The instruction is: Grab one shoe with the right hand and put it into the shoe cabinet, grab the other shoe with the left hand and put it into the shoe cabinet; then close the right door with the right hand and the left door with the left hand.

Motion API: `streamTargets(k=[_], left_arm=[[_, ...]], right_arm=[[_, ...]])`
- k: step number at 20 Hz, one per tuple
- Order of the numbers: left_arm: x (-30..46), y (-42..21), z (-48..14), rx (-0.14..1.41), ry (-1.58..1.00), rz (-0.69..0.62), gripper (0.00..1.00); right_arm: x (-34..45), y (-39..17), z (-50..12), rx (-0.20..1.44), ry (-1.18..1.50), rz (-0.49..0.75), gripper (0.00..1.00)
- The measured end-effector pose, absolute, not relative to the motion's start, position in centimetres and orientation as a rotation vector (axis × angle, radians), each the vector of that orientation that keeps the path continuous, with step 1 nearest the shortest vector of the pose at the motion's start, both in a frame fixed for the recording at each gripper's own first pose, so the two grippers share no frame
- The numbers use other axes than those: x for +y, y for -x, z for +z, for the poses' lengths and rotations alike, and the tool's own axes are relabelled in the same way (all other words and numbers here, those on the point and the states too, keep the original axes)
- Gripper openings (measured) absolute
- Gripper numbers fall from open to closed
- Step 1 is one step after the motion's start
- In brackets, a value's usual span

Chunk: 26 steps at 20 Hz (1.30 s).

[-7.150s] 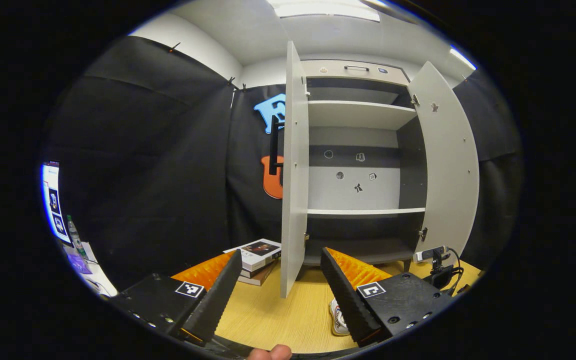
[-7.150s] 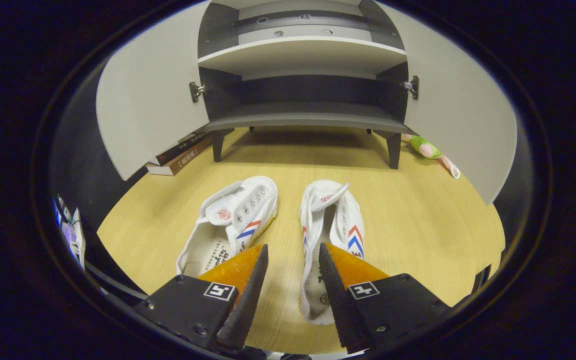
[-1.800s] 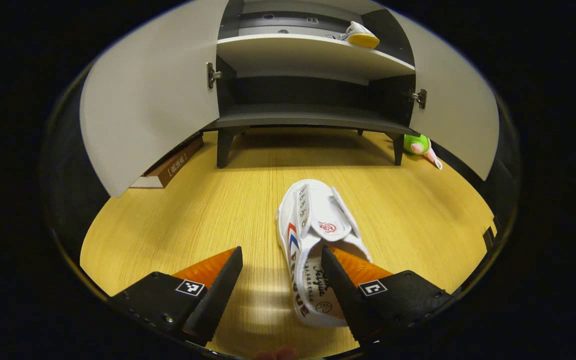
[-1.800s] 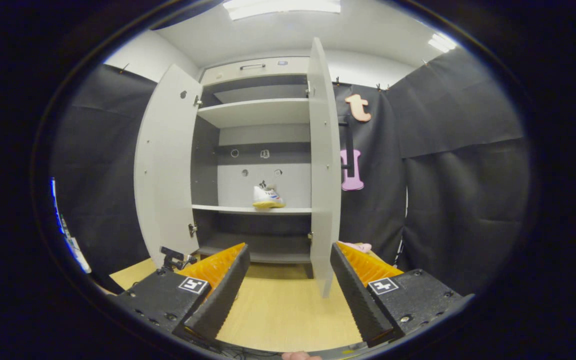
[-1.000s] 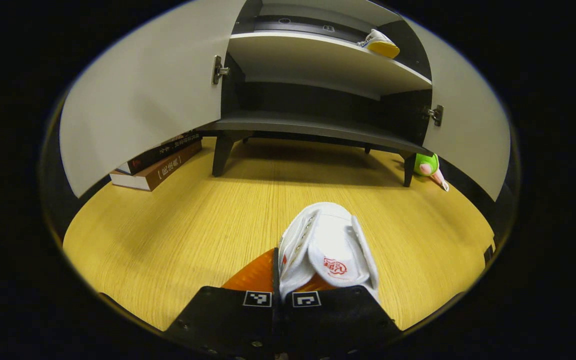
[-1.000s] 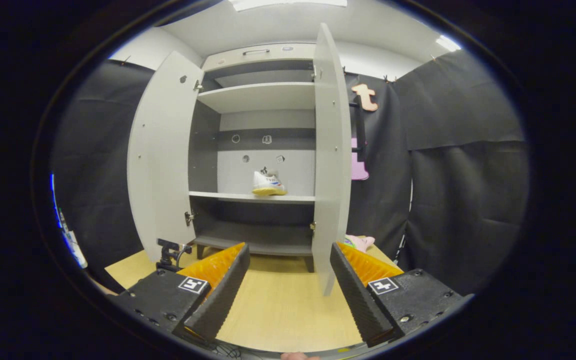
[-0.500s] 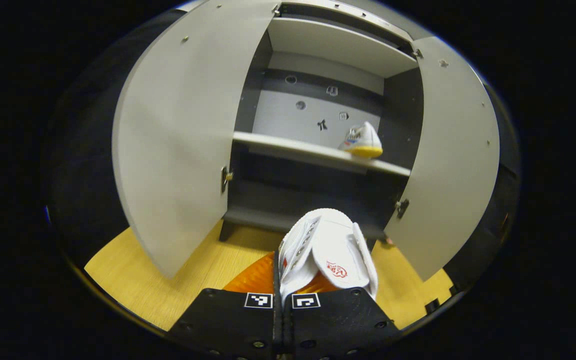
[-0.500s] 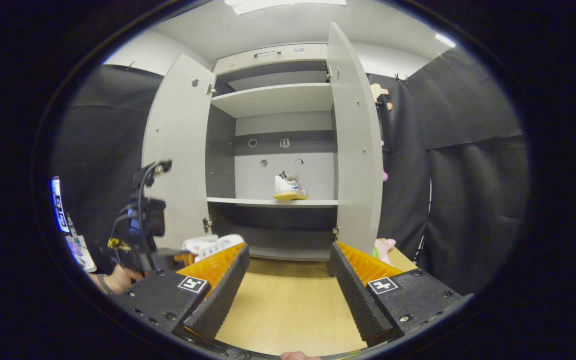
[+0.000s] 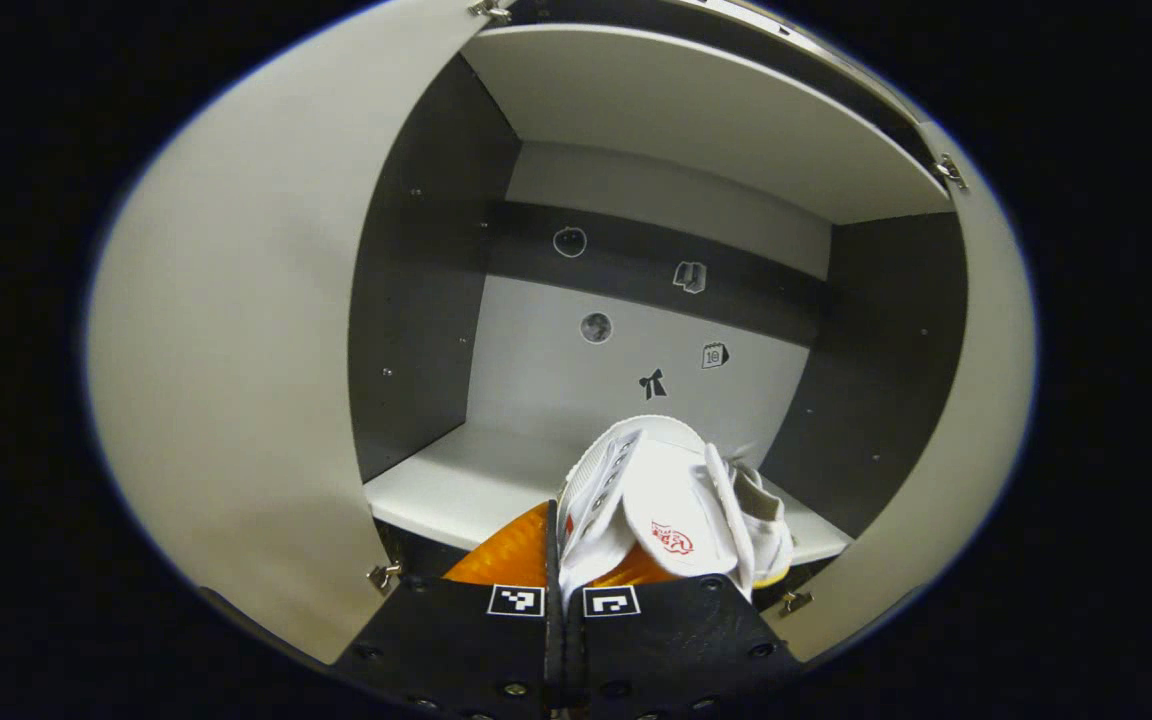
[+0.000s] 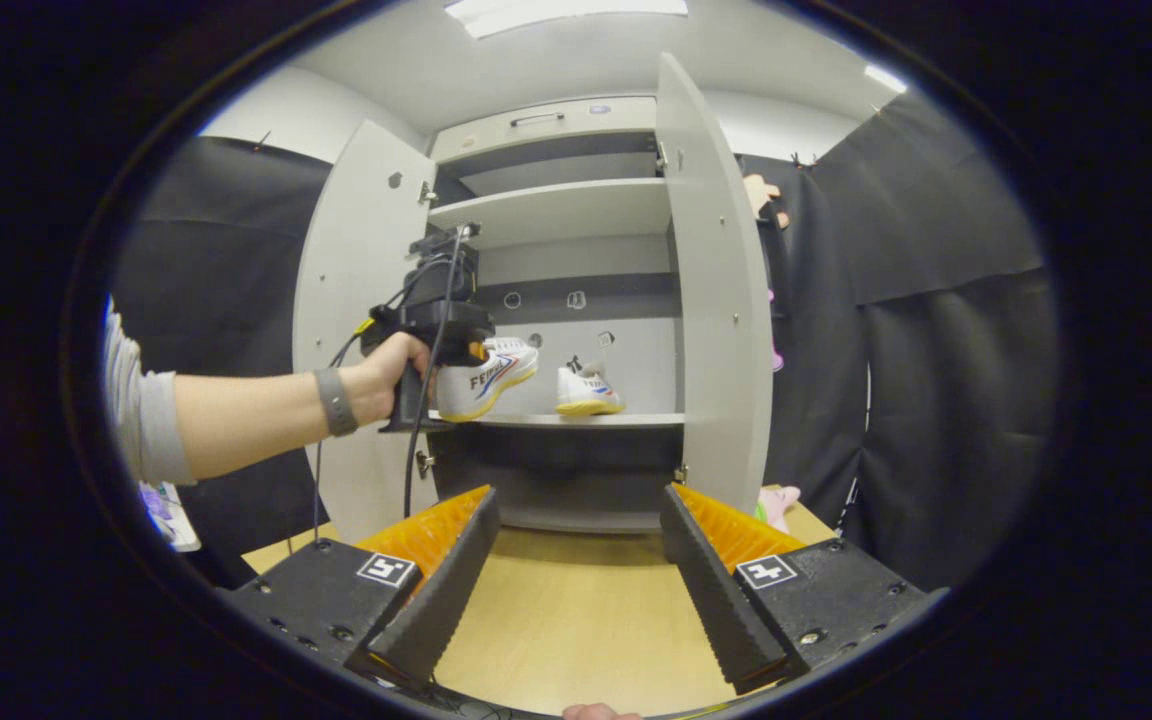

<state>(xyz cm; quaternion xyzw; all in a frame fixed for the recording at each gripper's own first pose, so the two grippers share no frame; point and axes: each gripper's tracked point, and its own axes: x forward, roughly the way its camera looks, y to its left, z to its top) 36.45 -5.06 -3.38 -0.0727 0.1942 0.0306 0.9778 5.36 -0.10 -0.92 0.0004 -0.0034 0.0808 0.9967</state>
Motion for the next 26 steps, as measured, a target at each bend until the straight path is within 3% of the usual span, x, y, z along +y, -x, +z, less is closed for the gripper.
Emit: streamTargets(k=[6, 14, 15, 16, 18, 19, 21, 22, 23, 26], left_arm=[[-12.0, -38.3, -5.4, 0.503, 0.033, 0.12, 0.0], [-10.3, -40.6, -10.2, 0.641, 0.01, 0.139, 0.0], [-10.5, -40.7, -10.3, 0.64, 0.026, 0.128, 0.11], [-10.8, -40.6, -10.1, 0.638, 0.041, 0.116, 0.1], [-11.1, -40.2, -10.2, 0.657, 0.065, 0.095, 0.24], [-11.3, -39.6, -9.8, 0.663, 0.073, 0.085, 0.1], [-11.3, -39.0, -9.0, 0.643, 0.076, 0.064, 0.39], [-11.3, -38.4, -8.1, 0.628, 0.078, 0.055, 0.43], [-11.3, -37.9, -7.3, 0.603, 0.081, 0.04, 0.31], [-10.5, -36.3, -2.1, 0.425, 0.076, 0.03, 0.36]], right_arm=[[-3.1, -5.7, -0.8, -0.003, 0.007, 0.091, 1.0], [-5.6, -6.3, -1.2, 0.007, 0.0, 0.034, 1.0], [-5.4, -6.5, -1.2, 0.01, 0.0, 0.038, 1.0], [-5.3, -6.6, -1.4, 0.013, -0.002, 0.041, 1.0], [-4.9, -6.6, -1.3, 0.009, -0.01, 0.053, 1.0], [-4.7, -6.6, -1.3, 0.009, -0.011, 0.059, 1.0], [-4.4, -6.4, -1.5, 0.012, -0.011, 0.07, 1.0], [-4.2, -6.3, -1.5, 0.012, -0.012, 0.077, 1.0], [-3.9, -6.3, -1.4, 0.01, -0.013, 0.081, 1.0], [-3.3, -6.0, -1.2, 0.004, -0.026, 0.099, 1.0]])
